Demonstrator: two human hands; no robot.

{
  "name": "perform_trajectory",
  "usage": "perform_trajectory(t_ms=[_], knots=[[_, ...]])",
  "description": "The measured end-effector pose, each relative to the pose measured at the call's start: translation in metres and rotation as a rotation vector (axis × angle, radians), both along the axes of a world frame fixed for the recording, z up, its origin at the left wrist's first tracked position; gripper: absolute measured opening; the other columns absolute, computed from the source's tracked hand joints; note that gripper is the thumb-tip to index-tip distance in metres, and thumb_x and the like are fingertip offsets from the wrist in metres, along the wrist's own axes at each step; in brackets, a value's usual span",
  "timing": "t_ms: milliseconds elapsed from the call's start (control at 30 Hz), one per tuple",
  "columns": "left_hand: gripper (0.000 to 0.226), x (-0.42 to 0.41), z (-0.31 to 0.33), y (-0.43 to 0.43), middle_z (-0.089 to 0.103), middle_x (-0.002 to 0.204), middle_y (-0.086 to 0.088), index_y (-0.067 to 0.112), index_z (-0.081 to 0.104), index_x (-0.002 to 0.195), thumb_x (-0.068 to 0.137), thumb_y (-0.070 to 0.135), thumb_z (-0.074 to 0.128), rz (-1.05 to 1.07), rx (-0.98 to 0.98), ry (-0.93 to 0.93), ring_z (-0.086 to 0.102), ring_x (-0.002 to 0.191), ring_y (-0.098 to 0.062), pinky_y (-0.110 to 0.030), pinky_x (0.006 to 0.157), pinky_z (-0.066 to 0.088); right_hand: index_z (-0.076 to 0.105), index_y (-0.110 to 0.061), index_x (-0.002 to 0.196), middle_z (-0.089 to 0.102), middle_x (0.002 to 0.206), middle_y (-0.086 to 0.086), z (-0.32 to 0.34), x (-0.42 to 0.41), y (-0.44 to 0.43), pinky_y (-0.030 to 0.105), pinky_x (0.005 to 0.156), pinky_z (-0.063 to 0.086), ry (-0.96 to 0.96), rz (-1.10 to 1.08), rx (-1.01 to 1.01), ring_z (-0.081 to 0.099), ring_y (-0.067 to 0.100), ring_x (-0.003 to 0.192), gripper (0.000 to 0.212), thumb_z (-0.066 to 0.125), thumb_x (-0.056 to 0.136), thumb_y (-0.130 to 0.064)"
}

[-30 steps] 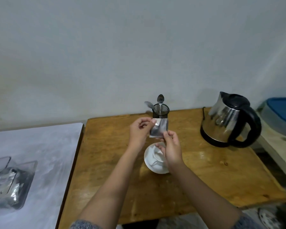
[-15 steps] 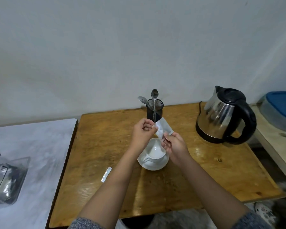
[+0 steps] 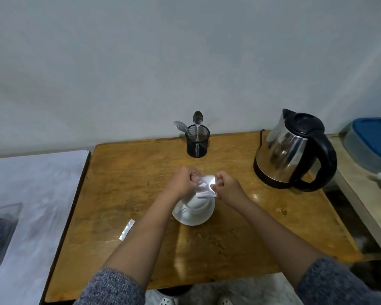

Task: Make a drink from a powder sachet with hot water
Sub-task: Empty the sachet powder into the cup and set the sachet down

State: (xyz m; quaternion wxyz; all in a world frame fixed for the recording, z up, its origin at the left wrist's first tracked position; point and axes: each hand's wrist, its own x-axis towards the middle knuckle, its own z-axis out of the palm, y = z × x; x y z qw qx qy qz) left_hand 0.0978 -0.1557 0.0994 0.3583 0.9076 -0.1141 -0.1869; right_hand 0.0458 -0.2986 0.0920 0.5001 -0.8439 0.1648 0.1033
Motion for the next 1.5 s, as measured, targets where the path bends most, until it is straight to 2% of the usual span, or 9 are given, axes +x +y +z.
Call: perform_trajectory(t_ms=[100,267,500,633,800,967,1100,1300,1500], knots=[[0.019,-0.006,-0.009,0.005,0.067,0.086,-0.01,0.013,0.067,0.101,0.083,0.008,0.061,0.05,0.056,0.007,0.061,0.072,-0.022,-0.031,0.062,0.049,0.038,-0.027,0.066,0.042,0.066,-0.004,-0.003,-0.001,0.006,0.028,0.056,0.033,-0.041,0.12,-0.104,0.039,0.012,0.061,0.033,0.049,0.09,-0.007],[0.015,-0.015,-0.019,0.012,0.07,0.091,-0.015,0.009,0.07,0.091,0.085,0.008,0.056,0.104,0.019,-0.017,0.064,0.08,-0.025,-0.041,0.074,0.054,0.045,-0.017,0.084,0.049,0.078,0.005,0.0,0.001,0.008,0.031,0.055,0.035,-0.081,0.303,-0.289,0.047,0.021,0.067,0.013,0.043,0.089,-0.005],[0.017,-0.02,-0.021,0.021,0.069,0.089,-0.012,0.009,0.07,0.094,0.085,0.008,0.055,0.087,0.019,-0.021,0.062,0.077,-0.022,-0.028,0.065,0.047,0.057,-0.009,0.092,0.062,0.089,0.013,0.017,0.008,0.016,0.034,0.06,0.038,-0.123,0.514,-0.496,0.057,0.028,0.078,0.02,0.043,0.092,-0.023],[0.019,-0.023,-0.019,0.025,0.065,0.083,-0.007,0.011,0.07,0.095,0.084,0.006,0.055,0.03,0.038,-0.032,0.056,0.074,-0.018,-0.023,0.059,0.041,0.059,-0.013,0.1,0.062,0.097,0.009,0.025,0.015,0.024,0.033,0.064,0.041,-0.061,0.621,-0.607,0.059,0.028,0.088,0.018,0.045,0.091,-0.019],[0.013,-0.026,-0.018,0.035,0.053,0.062,0.001,0.007,0.07,0.08,0.086,0.008,0.058,0.067,0.001,-0.038,0.048,0.063,-0.016,-0.022,0.051,0.034,0.061,-0.019,0.097,0.063,0.095,0.002,0.029,0.016,0.03,0.03,0.063,0.043,-0.033,0.6,-0.707,0.061,0.024,0.087,0.012,0.053,0.088,-0.019],[0.013,-0.031,-0.017,0.038,0.056,0.066,-0.004,0.006,0.071,0.077,0.085,0.01,0.061,0.092,-0.026,-0.026,0.05,0.063,-0.016,-0.025,0.056,0.038,0.066,-0.022,0.089,0.066,0.093,0.0,0.031,0.016,0.034,0.028,0.065,0.04,-0.081,0.59,-0.877,0.064,0.025,0.088,0.016,0.051,0.091,-0.02],[0.024,-0.032,-0.018,0.04,0.044,0.053,0.004,0.011,0.06,0.061,0.085,0.01,0.061,0.115,-0.037,-0.026,0.039,0.051,-0.011,-0.026,0.051,0.032,0.07,-0.021,0.098,0.068,0.098,0.0,0.034,0.014,0.034,0.028,0.065,0.041,-0.08,0.592,-0.901,0.064,0.022,0.091,0.016,0.055,0.09,-0.024],[0.018,-0.036,-0.013,0.037,0.047,0.058,0.001,0.005,0.064,0.069,0.086,0.009,0.058,0.094,-0.013,-0.045,0.042,0.055,-0.014,-0.026,0.052,0.033,0.071,-0.016,0.094,0.07,0.095,0.003,0.036,0.011,0.036,0.032,0.069,0.052,-0.054,0.55,-0.886,0.065,0.024,0.088,0.015,0.058,0.09,-0.023],[0.022,-0.037,-0.008,0.036,0.045,0.061,-0.003,0.009,0.057,0.064,0.085,0.009,0.057,0.106,-0.026,-0.031,0.039,0.057,-0.016,-0.026,0.051,0.03,0.071,-0.016,0.088,0.07,0.092,0.003,0.039,0.007,0.036,0.03,0.065,0.049,-0.056,0.555,-0.868,0.064,0.022,0.083,0.015,0.059,0.09,-0.024]])
